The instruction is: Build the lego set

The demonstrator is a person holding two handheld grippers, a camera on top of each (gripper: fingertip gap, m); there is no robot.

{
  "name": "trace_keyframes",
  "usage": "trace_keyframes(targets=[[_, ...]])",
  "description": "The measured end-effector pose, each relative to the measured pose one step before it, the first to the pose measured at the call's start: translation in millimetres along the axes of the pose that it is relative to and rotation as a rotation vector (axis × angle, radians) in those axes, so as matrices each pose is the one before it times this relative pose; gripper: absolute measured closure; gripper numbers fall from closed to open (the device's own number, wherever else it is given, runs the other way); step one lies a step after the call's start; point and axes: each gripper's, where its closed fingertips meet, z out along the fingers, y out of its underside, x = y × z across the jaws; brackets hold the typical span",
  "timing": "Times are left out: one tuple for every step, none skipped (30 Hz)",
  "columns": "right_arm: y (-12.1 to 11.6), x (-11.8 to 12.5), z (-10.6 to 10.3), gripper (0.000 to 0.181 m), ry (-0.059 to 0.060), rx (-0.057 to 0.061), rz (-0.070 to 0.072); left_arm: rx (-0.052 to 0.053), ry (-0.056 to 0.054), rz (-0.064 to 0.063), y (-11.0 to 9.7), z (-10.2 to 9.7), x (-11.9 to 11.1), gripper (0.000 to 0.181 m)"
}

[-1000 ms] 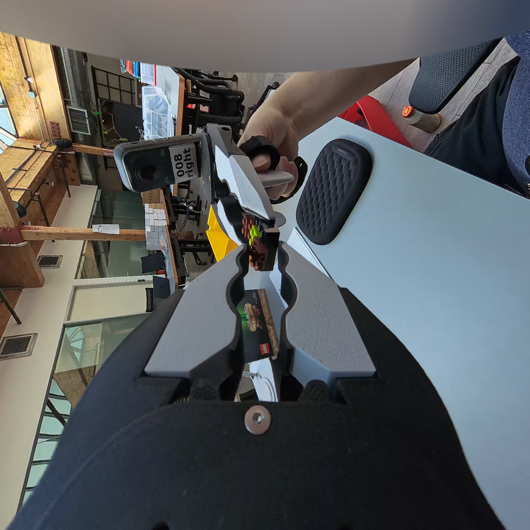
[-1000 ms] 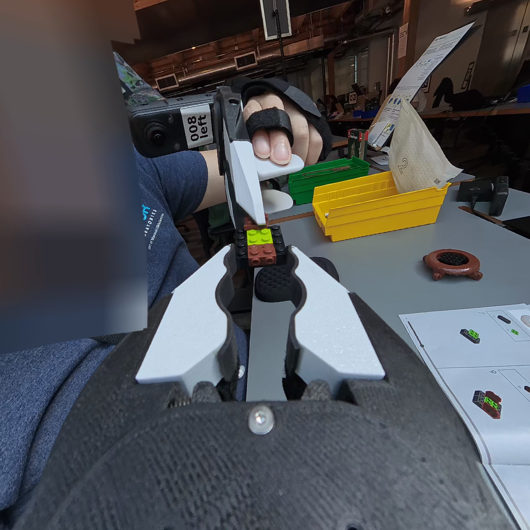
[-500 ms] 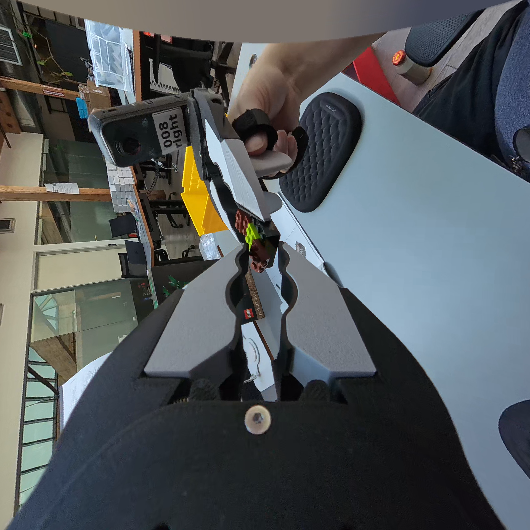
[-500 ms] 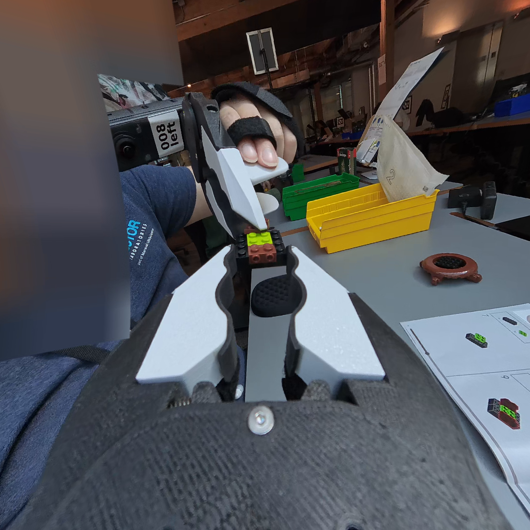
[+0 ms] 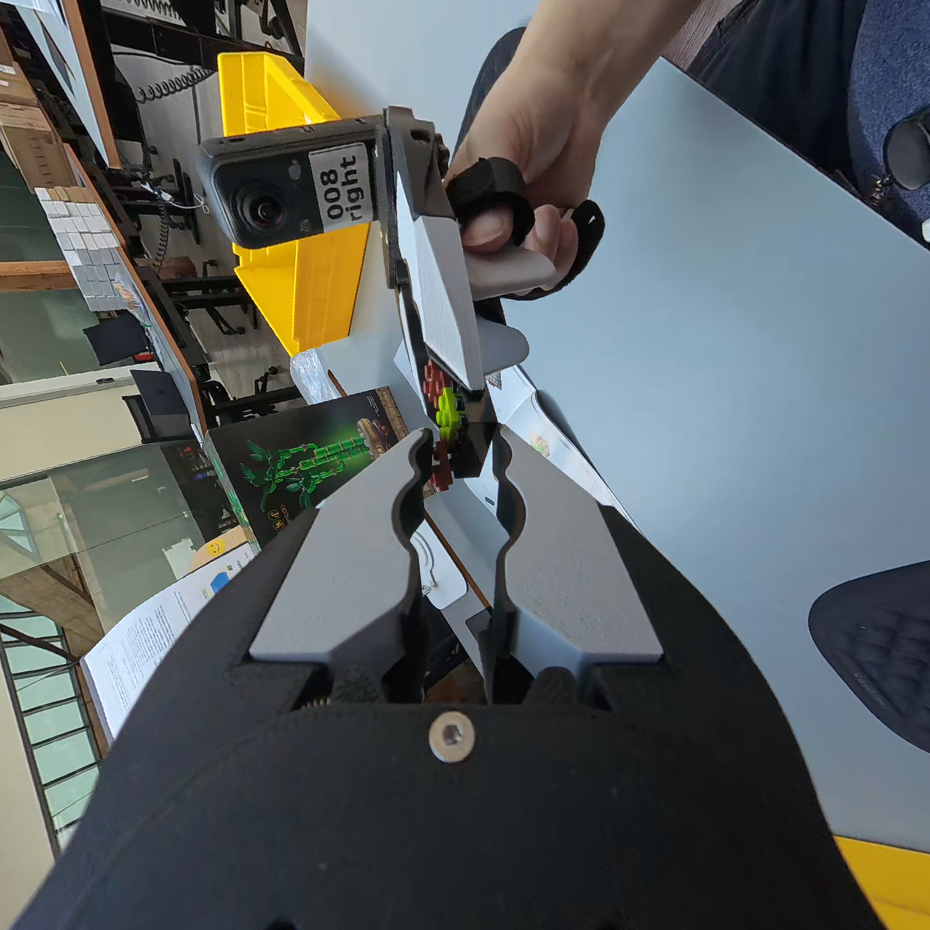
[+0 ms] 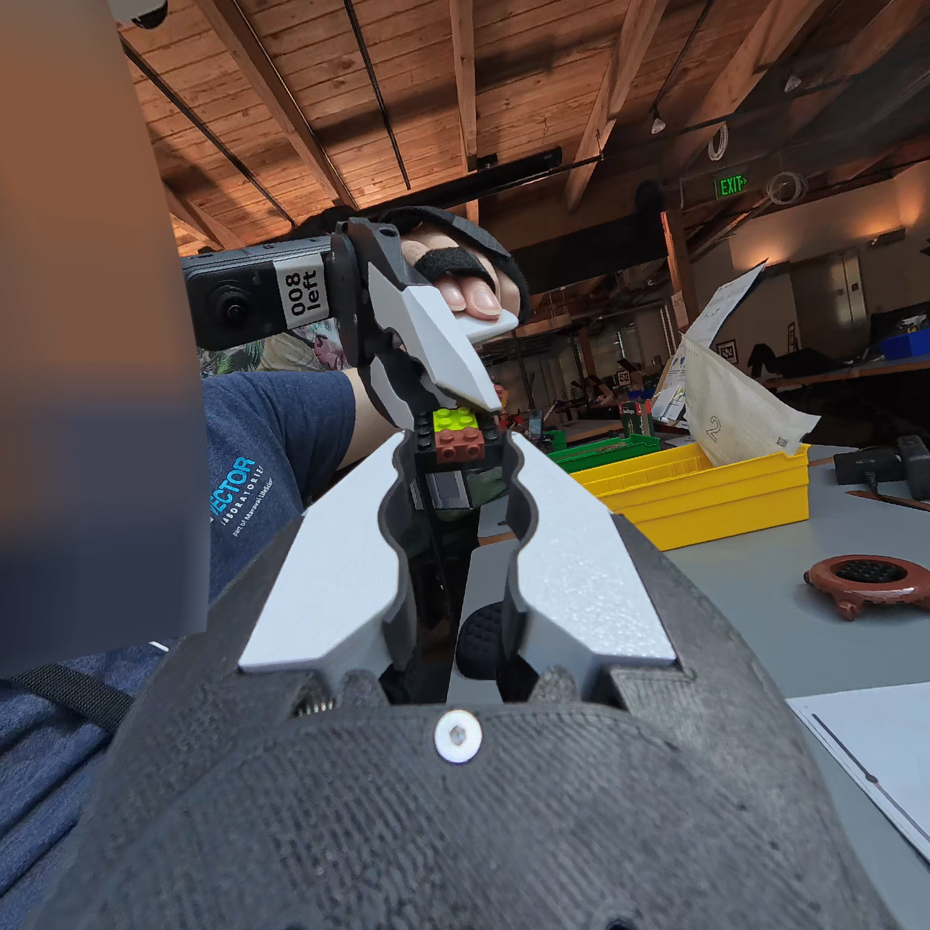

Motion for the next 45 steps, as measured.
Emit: trace_keyframes(targets=[[-1.63,-0.36,-0.5,0.148,0.0005,0.0202,-0.0104,0.003,-0.0008,-0.01,-0.53,0.02,-1.55,0.16],[-0.75,-0.81,-0.45,0.148,-0.0019,0.0135,-0.0046,0.0049,0.0024,-0.0089,-0.88,-0.08,-0.97,0.16],[-2.01,-0.29,-0.96,0.149,0.0035,0.0175,-0.0077,0.0044,-0.0032,-0.005,-0.86,0.0,-1.43,0.16],[-2.67,-0.01,-1.22,0.149,0.0074,0.0166,-0.0139,0.0024,-0.0129,-0.0007,-0.44,0.4,-2.52,0.16],[-1.13,-0.79,-0.8,0.149,0.0015,0.0,-0.0149,0.0064,-0.0118,0.0017,-1.22,0.5,-1.94,0.16],[-1.5,-0.98,-1.08,0.149,-0.0012,-0.0044,-0.0094,0.007,-0.0096,0.0046,-1.65,0.37,-1.37,0.16],[-2.68,-0.62,-1.07,0.149,0.0012,-0.0004,-0.0106,0.0048,-0.0169,0.007,-1.43,0.46,-2.25,0.16],[-2.06,-0.58,-0.65,0.149,0.0021,-0.0054,-0.0139,0.0038,-0.0193,0.0115,-1.45,0.26,-2.54,0.16],[-1.69,-0.32,-0.29,0.149,0.0041,-0.0111,-0.0102,0.0031,-0.0174,0.0155,-1.05,0.04,-2.34,0.161],[-2.78,-0.15,-0.54,0.148,0.0056,-0.0058,-0.0098,0.0006,-0.0186,0.0131,-0.62,0.14,-2.44,0.16],[-2.17,-0.23,-0.11,0.149,0.006,-0.0084,-0.0168,0.0004,-0.0201,0.0112,-0.72,-0.07,-2.77,0.161],[-1.86,0.17,0.11,0.149,0.0073,-0.01,-0.0138,-0.002,-0.0166,0.0168,-0.27,-0.13,-2.17,0.16],[-1.69,1.02,0.14,0.148,0.0111,-0.0083,-0.0087,-0.008,-0.0197,0.025,0.33,-0.06,-2.21,0.161],[-2.22,1.38,0.13,0.149,0.0102,-0.003,-0.0017,-0.01,-0.024,0.0295,0.43,-0.12,-2.53,0.162],[-1.44,2.09,0.21,0.149,0.0142,-0.0027,-0.0024,-0.0074,-0.0211,0.0249,-0.19,-0.21,-2.16,0.162],[-1.13,0.46,0.49,0.148,0.0066,-0.0002,-0.0074,-0.0081,-0.0115,0.0188,-0.18,-0.19,-1.41,0.163],[-1.98,-0.1,0.41,0.149,0.004,0.0082,-0.0029,-0.0101,-0.0111,0.0121,0.22,-0.27,-1.75,0.163],[-1.27,-0.56,0.56,0.148,0.001,0.0039,-0.0027,-0.0028,-0.0074,0.0031,-0.47,-0.5,-1.54,0.164],[-0.61,-1.0,0.7,0.148,-0.0008,0.0006,-0.0099,0.0038,0.0041,-0.0035,-1.28,-0.86,-0.15,0.164],[-1.24,-0.89,0.48,0.148,0.0019,0.004,-0.0151,0.0027,-0.0018,-0.0045,-0.84,-0.83,-0.92,0.164],[-1.32,-0.87,0.37,0.149,0.0028,0.0024,-0.0198,0.0008,-0.0068,0.0016,-0.45,-0.83,-1.19,0.164],[-0.98,-1.18,0.33,0.148,0.0022,-0.0021,-0.0245,0.0033,-0.0084,0.0042,-0.93,-0.86,-0.93,0.164],[-1.31,-0.69,0.33,0.148,0.0051,-0.0035,-0.02,0.0024,-0.0096,0.0039,-0.72,-0.79,-1.04,0.164],[-1.24,-0.37,0.32,0.148,0.005,-0.0044,-0.0148,-0.001,-0.0102,0.0015,-0.26,-0.68,-1.15,0.163],[-1.49,-0.9,0.32,0.148,-0.0006,-0.0039,-0.0123,0.0008,-0.0101,0.0016,-0.58,-0.7,-1.42,0.163],[-1.76,-0.26,0.21,0.148,0.0031,-0.0004,-0.0099,0.0026,-0.0089,0.002,-0.89,-0.8,-1.52,0.163],[-1.64,0.53,0.16,0.148,0.0077,0.0019,-0.0081,0.0008,-0.007,0.0006,-0.71,-0.65,-1.76,0.163],[-1.95,-0.39,0.04,0.148,0.0004,0.0044,-0.0019,0.0018,-0.0046,-0.0011,-1.11,-0.71,-1.82,0.164],[-1.94,0.53,-0.21,0.148,0.0053,0.0067,0.0007,0.0044,-0.0021,-0.0052,-1.52,-0.61,-1.61,0.164],[-1.28,-0.52,-0.08,0.148,-0.0013,0.0046,-0.0013,0.004,0.0025,-0.0082,-1.65,-0.62,-1.21,0.164],[-1.3,-0.52,0.06,0.148,0.0,0.0058,-0.0015,0.0,0.0045,-0.0083,-0.94,-0.27,-0.97,0.164],[-0.67,-0.41,0.09,0.148,0.0011,0.003,-0.002,0.0014,0.0055,-0.0076,-0.66,-0.21,-0.7,0.164],[-0.09,0.08,0.2,0.148,0.0025,-0.0001,-0.0011,0.0019,0.0091,-0.0096,-0.34,-0.04,-0.21,0.164],[-0.28,0.36,0.11,0.148,0.0041,0.0013,-0.0002,0.0008,0.0095,-0.0132,0.08,0.19,0.07,0.164],[-0.01,0.29,-0.04,0.148,0.0032,0.0013,-0.0006,-0.0002,0.0084,-0.0132,0.46,0.34,0.14,0.164],[0.46,0.18,0.11,0.148,0.001,-0.0017,0.0032,0.0018,0.0103,-0.0095,0.27,0.11,0.55,0.164],[0.28,0.76,0.12,0.148,0.0028,0.0003,0.0098,0.0008,0.0087,-0.0102,0.49,0.17,0.41,0.164],[-0.78,0.91,-0.01,0.148,0.0039,0.0076,0.0159,-0.0022,0.0031,-0.011,0.88,0.31,-0.29,0.164],[-0.51,1.02,0.16,0.148,0.0037,0.0056,0.0199,-0.0035,-0.0009,-0.0099,0.74,0.44,-0.71,0.164],[-0.11,1.56,0.14,0.148,0.0088,0.0028,0.0155,-0.0078,-0.0001,-0.0083,1.32,0.5,-0.45,0.165],[-0.84,1.23,-0.05,0.148,0.0108,0.0083,0.0071,-0.0093,-0.0017,-0.007,1.31,0.52,-0.73,0.165],[-0.92,0.47,0.0,0.148,0.0076,0.0079,0.006,-0.004,-0.0044,-0.0082,0.58,0.37,-0.96,0.165],[-0.66,-0.21,-0.1,0.148,0.003,0.0056,0.0045,0.0021,-0.0005,-0.0114,-0.02,-0.19,-0.57,0.165],[-0.63,-0.62,-0.05,0.148,-0.0005,0.0081,0.0035,0.0071,0.004,-0.015,-0.56,-0.34,-0.45,0.165],[-0.89,-0.85,-0.04,0.149,-0.0045,0.0111,0.0053,0.0102,0.0045,-0.0174,-1.04,-0.64,-0.52,0.165]])
